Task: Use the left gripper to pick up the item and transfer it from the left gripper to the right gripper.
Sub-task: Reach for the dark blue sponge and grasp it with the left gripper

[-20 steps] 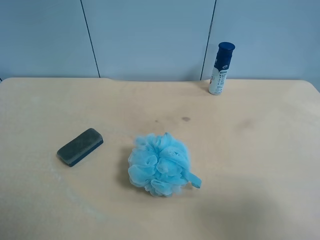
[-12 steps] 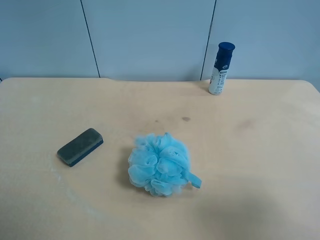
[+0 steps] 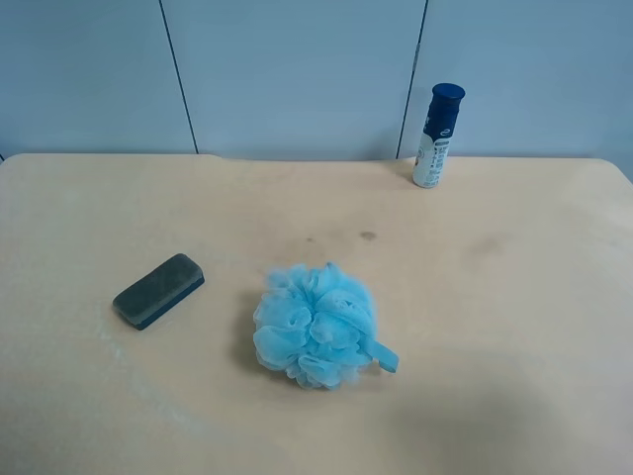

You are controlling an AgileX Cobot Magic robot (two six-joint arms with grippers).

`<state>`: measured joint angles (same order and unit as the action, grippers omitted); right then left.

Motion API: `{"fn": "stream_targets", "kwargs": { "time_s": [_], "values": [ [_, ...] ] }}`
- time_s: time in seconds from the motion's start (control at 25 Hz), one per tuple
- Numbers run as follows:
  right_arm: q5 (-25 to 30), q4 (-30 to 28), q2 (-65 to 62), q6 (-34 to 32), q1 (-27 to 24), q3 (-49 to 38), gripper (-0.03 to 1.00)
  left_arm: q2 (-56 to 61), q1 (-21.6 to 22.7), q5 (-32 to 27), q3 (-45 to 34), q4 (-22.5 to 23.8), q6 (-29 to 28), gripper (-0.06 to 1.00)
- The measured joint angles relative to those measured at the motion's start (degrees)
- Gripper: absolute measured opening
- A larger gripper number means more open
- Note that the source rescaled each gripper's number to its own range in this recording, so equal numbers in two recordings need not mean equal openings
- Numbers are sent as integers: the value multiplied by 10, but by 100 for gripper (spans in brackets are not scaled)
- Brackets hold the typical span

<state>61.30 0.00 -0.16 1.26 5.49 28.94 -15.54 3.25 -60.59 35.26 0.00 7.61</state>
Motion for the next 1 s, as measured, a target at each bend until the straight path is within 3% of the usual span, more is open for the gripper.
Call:
{"fn": "stream_targets", "kwargs": {
  "time_s": [0.16,0.48,0.72,1.0],
  "values": [
    [0,0,0,0,0,0,100,-146,-4,3,58,-17,51,100],
    [0,0,0,0,0,0,100,-372,-86,63,108,-21,95,100],
    [0,0,0,0,0,0,100,-570,-165,147,121,34,105,100],
    [0,0,0,0,0,0,100,-698,-176,206,122,49,105,100]
  ]
}}
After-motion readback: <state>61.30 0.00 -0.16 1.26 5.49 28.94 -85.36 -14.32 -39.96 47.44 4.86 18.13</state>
